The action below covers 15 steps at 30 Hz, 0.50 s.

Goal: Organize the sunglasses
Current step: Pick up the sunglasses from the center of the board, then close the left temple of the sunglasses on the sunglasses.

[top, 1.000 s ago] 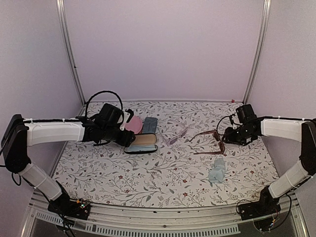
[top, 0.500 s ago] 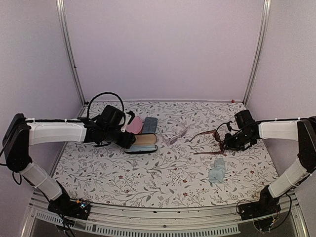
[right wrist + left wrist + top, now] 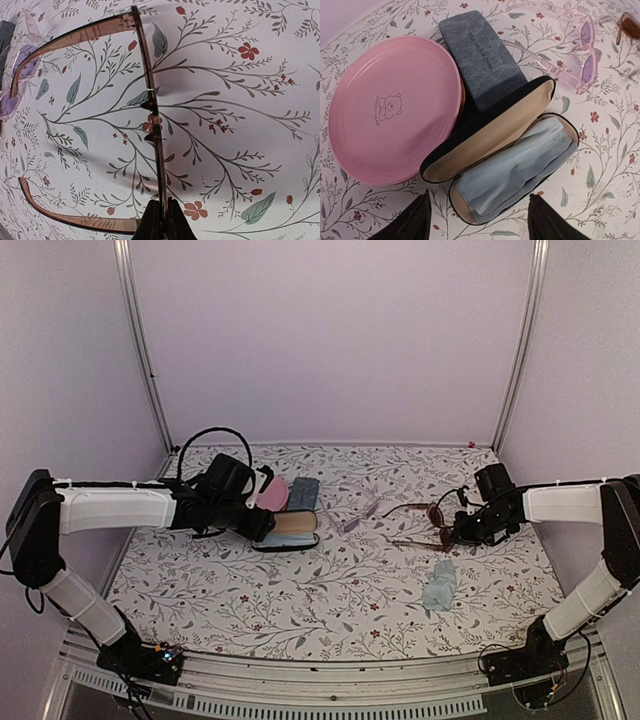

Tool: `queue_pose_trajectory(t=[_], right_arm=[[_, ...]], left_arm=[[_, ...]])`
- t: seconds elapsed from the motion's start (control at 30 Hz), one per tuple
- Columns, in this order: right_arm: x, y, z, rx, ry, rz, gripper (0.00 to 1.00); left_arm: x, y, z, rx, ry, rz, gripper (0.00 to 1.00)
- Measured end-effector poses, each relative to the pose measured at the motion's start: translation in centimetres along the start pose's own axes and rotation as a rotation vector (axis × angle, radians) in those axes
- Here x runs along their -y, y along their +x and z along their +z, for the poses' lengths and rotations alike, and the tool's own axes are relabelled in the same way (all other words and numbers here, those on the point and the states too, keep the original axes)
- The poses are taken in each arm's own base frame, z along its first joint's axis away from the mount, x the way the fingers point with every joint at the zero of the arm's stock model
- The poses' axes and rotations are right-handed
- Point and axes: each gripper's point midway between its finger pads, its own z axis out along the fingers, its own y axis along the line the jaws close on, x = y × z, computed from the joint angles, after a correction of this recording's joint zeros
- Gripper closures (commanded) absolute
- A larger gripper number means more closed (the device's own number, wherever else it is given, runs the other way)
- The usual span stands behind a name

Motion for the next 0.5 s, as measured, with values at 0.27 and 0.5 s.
queue_pose_trajectory(t=[0.27,0.5], right_arm=[[0.0,0.1,-0.1,-0.009,0.002,-0.008,1.0],[-4.1,-0.9,-3.5,0.049,-0.122,-0.1,1.0]], left_arm=[[-0.3,0.0,0.0,0.003,-0.016,0.0,0.31],[0.2,-0.2,-2.2,0.095,0.049,-0.025,0.1]])
